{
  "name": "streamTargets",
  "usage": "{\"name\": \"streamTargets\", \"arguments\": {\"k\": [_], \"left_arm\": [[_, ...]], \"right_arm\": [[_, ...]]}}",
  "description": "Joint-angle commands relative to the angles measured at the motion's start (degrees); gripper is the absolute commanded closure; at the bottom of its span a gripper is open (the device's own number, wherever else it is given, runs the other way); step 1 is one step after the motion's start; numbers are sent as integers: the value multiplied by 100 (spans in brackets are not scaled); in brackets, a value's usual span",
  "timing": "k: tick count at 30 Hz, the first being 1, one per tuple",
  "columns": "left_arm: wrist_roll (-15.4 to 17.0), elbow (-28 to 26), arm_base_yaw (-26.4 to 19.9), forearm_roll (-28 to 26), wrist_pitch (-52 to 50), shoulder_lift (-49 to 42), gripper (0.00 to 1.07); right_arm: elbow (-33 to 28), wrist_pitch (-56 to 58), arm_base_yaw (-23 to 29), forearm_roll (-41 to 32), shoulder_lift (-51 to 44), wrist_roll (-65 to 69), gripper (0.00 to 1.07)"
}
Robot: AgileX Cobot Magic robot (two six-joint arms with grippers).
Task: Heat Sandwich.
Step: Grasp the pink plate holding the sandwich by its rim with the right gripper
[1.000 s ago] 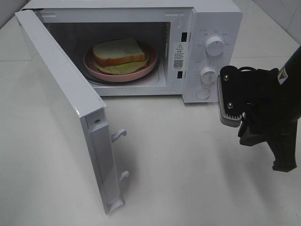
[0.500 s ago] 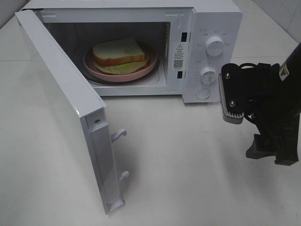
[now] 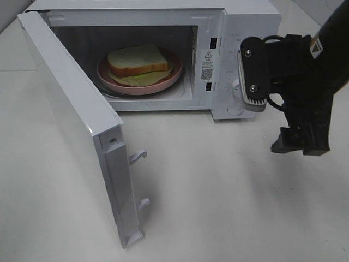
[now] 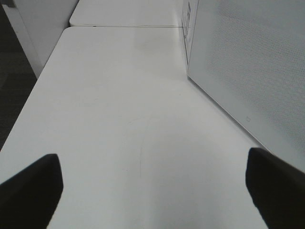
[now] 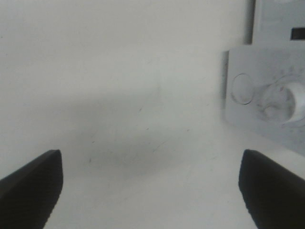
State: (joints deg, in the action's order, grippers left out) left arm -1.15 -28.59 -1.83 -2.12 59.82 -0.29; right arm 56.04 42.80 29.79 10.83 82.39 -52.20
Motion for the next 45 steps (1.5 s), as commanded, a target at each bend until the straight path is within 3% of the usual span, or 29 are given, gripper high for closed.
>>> {"name": "streamTargets", "arguments": {"k": [1,18,45], "left_arm": [[0,23,-29,0,-52,-149,9],[0,23,-29,0,-52,-149,9],[0,23,-29,0,-52,-149,9]], "right_arm": [[315,17,178,57,178,-17,13],[2034,-149,831,63,1673,-166,18],[3455,-831,900,46,3432,-166,23]]}}
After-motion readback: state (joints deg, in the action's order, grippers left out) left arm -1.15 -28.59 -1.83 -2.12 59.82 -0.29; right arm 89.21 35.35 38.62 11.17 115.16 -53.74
